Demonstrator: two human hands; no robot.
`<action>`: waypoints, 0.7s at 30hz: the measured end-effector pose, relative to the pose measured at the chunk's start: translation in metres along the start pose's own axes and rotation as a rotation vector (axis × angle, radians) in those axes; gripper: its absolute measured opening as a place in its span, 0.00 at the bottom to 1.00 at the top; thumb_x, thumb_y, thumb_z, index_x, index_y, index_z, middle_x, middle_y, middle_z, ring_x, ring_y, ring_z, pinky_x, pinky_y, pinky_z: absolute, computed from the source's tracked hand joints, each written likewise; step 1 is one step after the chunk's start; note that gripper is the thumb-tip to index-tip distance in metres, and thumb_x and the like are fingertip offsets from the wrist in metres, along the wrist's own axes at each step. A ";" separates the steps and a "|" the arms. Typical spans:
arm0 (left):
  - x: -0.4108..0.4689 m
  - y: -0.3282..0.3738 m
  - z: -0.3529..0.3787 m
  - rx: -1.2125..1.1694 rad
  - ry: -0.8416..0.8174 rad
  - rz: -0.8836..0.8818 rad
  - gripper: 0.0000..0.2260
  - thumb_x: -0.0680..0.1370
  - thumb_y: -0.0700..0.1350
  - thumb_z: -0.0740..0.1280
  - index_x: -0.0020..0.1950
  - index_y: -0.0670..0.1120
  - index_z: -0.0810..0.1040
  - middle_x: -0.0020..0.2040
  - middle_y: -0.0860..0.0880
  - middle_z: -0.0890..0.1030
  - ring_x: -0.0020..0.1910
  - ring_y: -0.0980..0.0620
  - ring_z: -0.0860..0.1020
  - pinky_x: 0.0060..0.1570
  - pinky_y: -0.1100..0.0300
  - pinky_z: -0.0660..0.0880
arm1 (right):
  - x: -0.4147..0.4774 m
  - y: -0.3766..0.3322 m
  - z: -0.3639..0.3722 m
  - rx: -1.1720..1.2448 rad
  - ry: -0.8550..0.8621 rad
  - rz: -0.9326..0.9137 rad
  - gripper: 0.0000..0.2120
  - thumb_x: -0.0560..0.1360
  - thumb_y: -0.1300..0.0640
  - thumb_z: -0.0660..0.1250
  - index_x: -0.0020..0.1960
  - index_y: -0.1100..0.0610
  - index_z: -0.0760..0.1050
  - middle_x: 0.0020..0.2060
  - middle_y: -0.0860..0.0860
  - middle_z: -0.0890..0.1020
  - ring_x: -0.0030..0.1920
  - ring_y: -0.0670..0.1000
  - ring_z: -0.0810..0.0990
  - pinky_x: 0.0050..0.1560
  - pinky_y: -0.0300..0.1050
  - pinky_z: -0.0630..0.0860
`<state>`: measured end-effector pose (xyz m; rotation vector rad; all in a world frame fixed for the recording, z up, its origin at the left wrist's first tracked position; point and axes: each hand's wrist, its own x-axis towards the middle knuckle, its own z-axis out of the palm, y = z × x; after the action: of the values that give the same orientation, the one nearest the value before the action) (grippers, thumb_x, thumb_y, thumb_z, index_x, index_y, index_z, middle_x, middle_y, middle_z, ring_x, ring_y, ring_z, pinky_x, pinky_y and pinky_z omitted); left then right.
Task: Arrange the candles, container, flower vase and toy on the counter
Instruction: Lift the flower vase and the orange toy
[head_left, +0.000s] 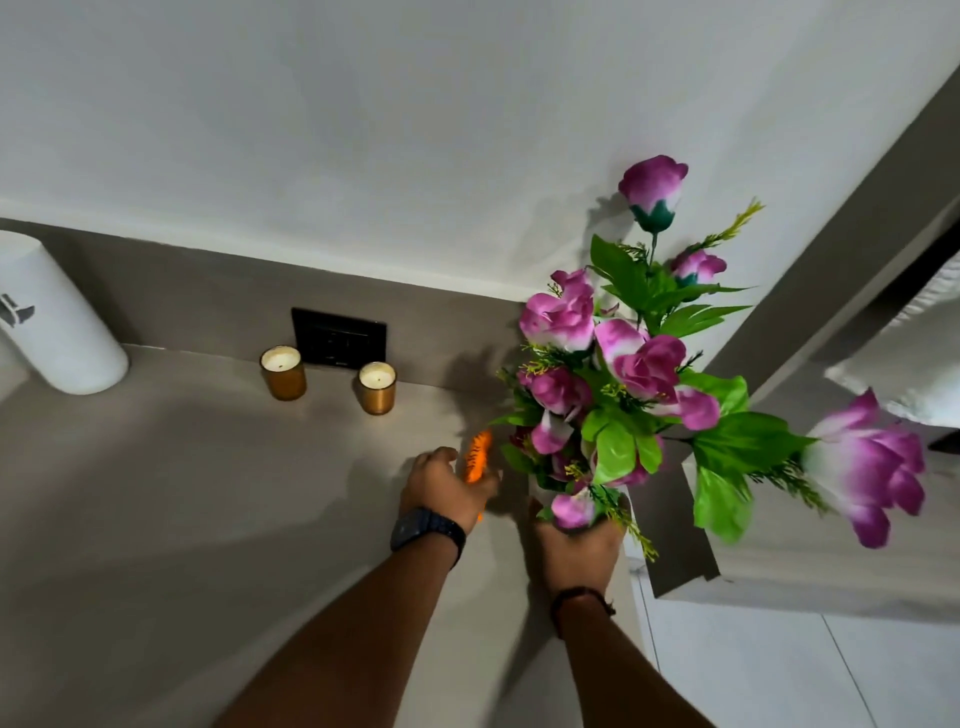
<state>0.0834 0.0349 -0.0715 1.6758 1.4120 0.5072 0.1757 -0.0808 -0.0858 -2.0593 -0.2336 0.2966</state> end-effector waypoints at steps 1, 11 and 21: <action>0.001 0.002 0.002 0.019 0.005 0.005 0.25 0.64 0.59 0.73 0.55 0.47 0.78 0.53 0.46 0.80 0.51 0.43 0.79 0.47 0.54 0.75 | 0.005 0.000 0.001 -0.019 -0.032 -0.003 0.29 0.60 0.54 0.79 0.55 0.67 0.75 0.53 0.63 0.81 0.54 0.61 0.79 0.60 0.61 0.74; 0.030 0.011 -0.001 0.075 0.061 0.001 0.11 0.66 0.54 0.71 0.40 0.47 0.79 0.41 0.45 0.81 0.40 0.42 0.78 0.36 0.56 0.72 | 0.018 -0.015 0.023 -0.033 -0.028 -0.012 0.09 0.66 0.69 0.72 0.45 0.73 0.77 0.45 0.70 0.82 0.49 0.66 0.80 0.58 0.61 0.74; 0.064 0.021 -0.007 0.087 0.087 0.000 0.13 0.66 0.53 0.71 0.42 0.45 0.78 0.42 0.43 0.81 0.41 0.40 0.79 0.41 0.49 0.78 | 0.035 -0.021 0.047 -0.165 -0.043 -0.120 0.14 0.67 0.60 0.73 0.46 0.69 0.79 0.47 0.68 0.82 0.52 0.66 0.79 0.59 0.57 0.73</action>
<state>0.1080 0.0973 -0.0648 1.7411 1.5164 0.5313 0.1941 -0.0221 -0.0936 -2.1928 -0.4185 0.2554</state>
